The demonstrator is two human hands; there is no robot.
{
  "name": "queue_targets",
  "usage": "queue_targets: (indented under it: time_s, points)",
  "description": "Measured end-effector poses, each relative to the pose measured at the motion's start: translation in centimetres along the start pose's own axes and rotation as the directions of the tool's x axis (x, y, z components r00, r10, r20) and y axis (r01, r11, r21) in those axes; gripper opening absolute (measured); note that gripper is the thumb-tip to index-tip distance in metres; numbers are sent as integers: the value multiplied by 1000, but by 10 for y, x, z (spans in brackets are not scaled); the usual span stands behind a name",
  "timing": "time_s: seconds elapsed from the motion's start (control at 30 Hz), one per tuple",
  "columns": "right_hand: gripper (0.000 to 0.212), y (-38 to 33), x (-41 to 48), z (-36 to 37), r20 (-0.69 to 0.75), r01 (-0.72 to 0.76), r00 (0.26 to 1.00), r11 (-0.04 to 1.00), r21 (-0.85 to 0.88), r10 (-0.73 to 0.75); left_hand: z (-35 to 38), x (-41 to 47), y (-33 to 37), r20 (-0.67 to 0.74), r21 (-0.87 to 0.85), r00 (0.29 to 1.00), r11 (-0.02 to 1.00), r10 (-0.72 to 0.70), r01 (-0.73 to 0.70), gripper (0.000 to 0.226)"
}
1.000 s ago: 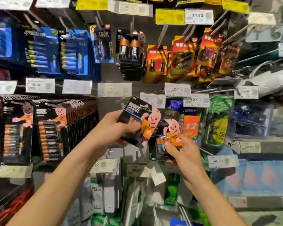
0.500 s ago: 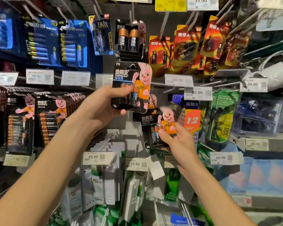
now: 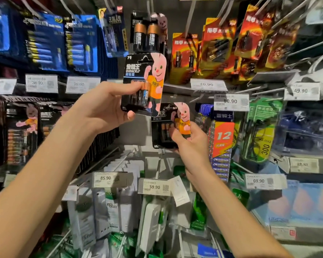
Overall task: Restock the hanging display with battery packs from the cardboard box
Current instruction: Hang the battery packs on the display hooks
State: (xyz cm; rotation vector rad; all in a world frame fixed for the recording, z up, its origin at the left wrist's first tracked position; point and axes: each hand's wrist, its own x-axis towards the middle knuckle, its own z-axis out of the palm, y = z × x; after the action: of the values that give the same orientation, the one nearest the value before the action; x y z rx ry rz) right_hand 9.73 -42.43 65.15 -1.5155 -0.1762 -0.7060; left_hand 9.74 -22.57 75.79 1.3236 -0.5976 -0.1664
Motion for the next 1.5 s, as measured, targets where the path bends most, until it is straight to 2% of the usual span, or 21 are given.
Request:
queue_targets:
  time_s: [0.1,0.27,0.4,0.53,0.6,0.67,0.7,0.77,0.9,0.97,1.07,1.2,1.33,1.43,1.5]
  points:
    - [7,2,6,4,-10,-1,1000,1000,10,1,-2,0,-1,39,13,999,1000,13,-13,32]
    - [12,7,16,10,-13,9,1000,1000,11,-9,-1,1,-4,32,38,999,998,40,-41,28]
    - [9,14,26,15,-26,-27,999,1000,9,27,-3,1,-7,41,60,997,995,73,-75,56]
    - [8,19,31,22,-52,-64,996,996,61,67,-2,0,-10,75,60,992,993,100,-104,34]
    - [10,19,35,26,-55,-142,986,959,244,160,0,0,-11,74,62,991,991,114,-119,19]
    - [7,22,41,27,-45,-216,968,913,346,246,0,-2,-12,67,67,990,990,122,-127,15]
    - [7,24,43,28,-52,-220,967,922,318,248,0,-2,-13,70,68,990,989,125,-130,14]
    - [20,31,48,29,-48,-200,976,961,192,213,0,-2,-14,77,59,989,990,126,-131,23]
    - [25,38,61,31,-76,-190,978,980,65,195,-1,-1,-17,75,69,990,990,117,-122,43]
    - [29,39,67,33,-62,-187,979,977,105,194,0,0,-18,80,74,990,990,118,-124,48]
    - [31,40,69,35,-69,-229,965,939,256,254,1,-1,-19,85,85,989,988,118,-125,40]
    - [35,38,73,40,-95,-189,971,951,243,217,1,-3,-20,102,98,987,986,122,-132,27]
    - [16,47,76,41,-126,-210,962,950,232,244,2,-6,-22,99,104,987,986,122,-133,22]
    - [17,44,71,37,-152,-322,909,886,334,388,1,-7,-30,84,110,990,986,115,-124,25]
    - [21,41,66,31,-102,-425,862,818,388,496,1,-9,-39,67,102,993,989,101,-107,22]
